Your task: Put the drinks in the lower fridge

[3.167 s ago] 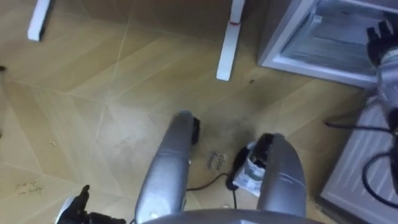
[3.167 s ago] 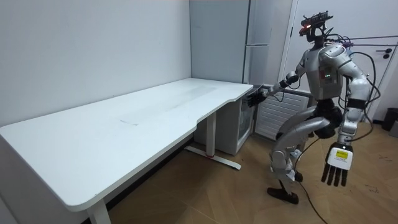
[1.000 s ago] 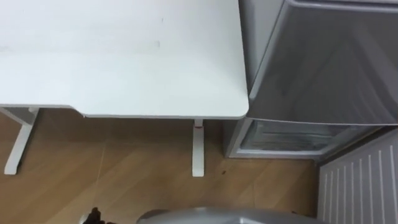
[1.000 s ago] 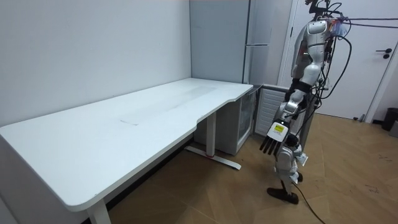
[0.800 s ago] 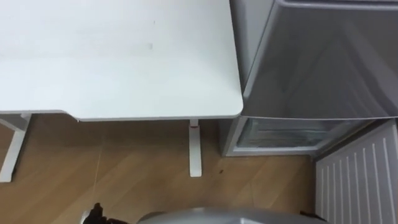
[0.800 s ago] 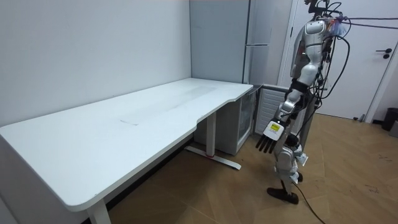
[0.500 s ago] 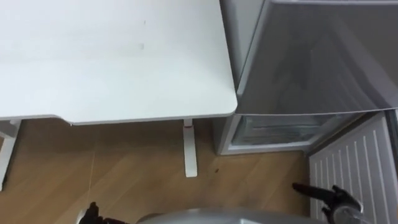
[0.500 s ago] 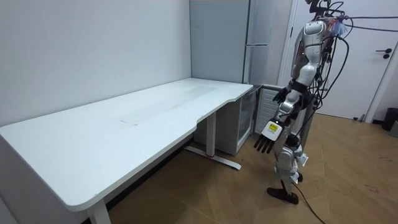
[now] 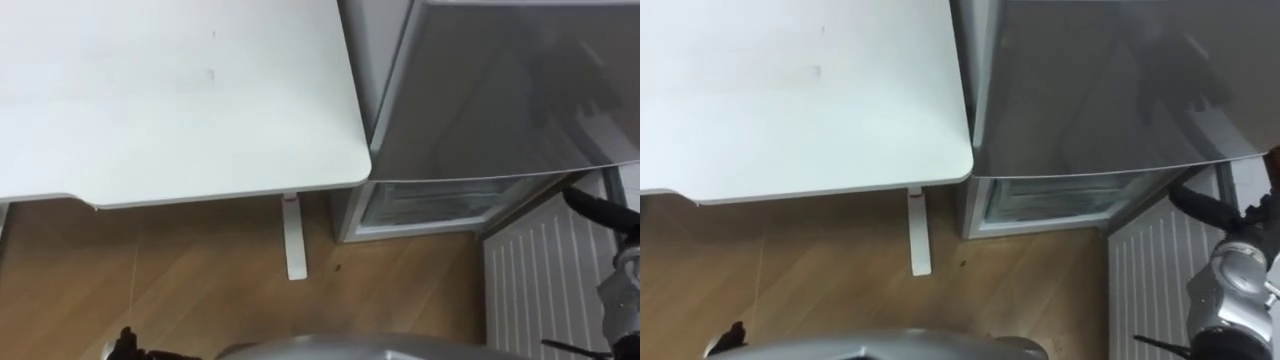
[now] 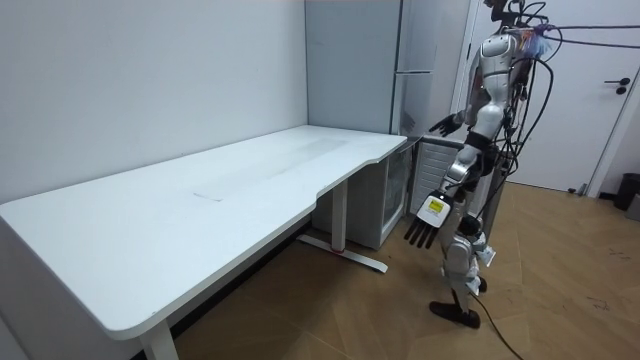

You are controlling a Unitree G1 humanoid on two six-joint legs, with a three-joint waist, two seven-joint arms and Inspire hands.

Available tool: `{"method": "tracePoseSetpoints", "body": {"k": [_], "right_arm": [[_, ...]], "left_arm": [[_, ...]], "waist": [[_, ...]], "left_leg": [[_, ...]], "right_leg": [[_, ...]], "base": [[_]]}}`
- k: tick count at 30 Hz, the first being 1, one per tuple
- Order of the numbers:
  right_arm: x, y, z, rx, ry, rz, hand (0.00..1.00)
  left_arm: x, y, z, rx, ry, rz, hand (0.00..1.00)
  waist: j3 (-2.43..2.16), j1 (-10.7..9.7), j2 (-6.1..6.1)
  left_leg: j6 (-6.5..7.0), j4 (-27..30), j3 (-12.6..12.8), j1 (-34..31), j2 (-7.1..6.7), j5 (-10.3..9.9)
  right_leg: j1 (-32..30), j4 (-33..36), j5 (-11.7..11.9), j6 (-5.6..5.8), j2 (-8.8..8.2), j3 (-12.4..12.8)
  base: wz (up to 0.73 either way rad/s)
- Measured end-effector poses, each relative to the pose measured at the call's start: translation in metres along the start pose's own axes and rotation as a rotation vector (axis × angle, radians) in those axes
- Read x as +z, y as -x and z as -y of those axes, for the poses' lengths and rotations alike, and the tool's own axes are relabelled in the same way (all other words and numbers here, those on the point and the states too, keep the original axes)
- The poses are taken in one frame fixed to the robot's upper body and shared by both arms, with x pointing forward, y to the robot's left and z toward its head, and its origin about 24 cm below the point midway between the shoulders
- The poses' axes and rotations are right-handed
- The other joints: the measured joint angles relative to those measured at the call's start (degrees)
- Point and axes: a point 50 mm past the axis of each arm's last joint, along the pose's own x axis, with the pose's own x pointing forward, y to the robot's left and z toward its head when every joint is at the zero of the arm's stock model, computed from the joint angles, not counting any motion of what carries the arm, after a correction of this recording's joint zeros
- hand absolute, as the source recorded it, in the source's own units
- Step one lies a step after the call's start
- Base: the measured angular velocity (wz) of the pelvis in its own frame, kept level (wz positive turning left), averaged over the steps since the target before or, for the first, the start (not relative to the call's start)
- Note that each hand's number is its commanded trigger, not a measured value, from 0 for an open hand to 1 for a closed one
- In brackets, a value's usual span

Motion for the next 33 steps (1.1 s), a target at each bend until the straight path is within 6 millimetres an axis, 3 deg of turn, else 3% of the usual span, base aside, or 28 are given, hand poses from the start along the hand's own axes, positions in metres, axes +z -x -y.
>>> {"method": "tracePoseSetpoints", "body": {"k": [6,10,33], "right_arm": [[0.026,-0.003,0.001,-0.024,-0.020,0.092,0.00],[0.032,-0.005,0.010,-0.067,-0.036,0.108,0.00],[0.017,-0.004,0.051,-0.340,-0.087,0.038,0.00]], "left_arm": [[0.001,0.000,0.000,0.001,-0.001,-0.002,0.00],[0.004,0.000,-0.001,0.005,0.001,0.009,0.00],[-0.008,0.004,-0.008,0.034,0.006,-0.005,0.00]], "waist": [[-0.03,-1.3,-0.28],[0.01,-1.3,0.05],[-0.07,-4.1,-0.38]], "left_leg": [[0.01,-0.5,0.4,0.0,-0.01,0.0],[0.00,-0.5,0.7,0.0,0.01,0.0],[-0.05,-0.8,1.4,0.0,0.22,0.0]], "right_leg": [[0.0,0.0,0.0,0.01,-0.01,0.3],[-0.3,0.0,0.0,0.01,0.02,0.5],[-0.4,0.1,0.1,-0.06,0.13,0.9]], "base": [[-0.02],[-0.03],[-0.01]]}}
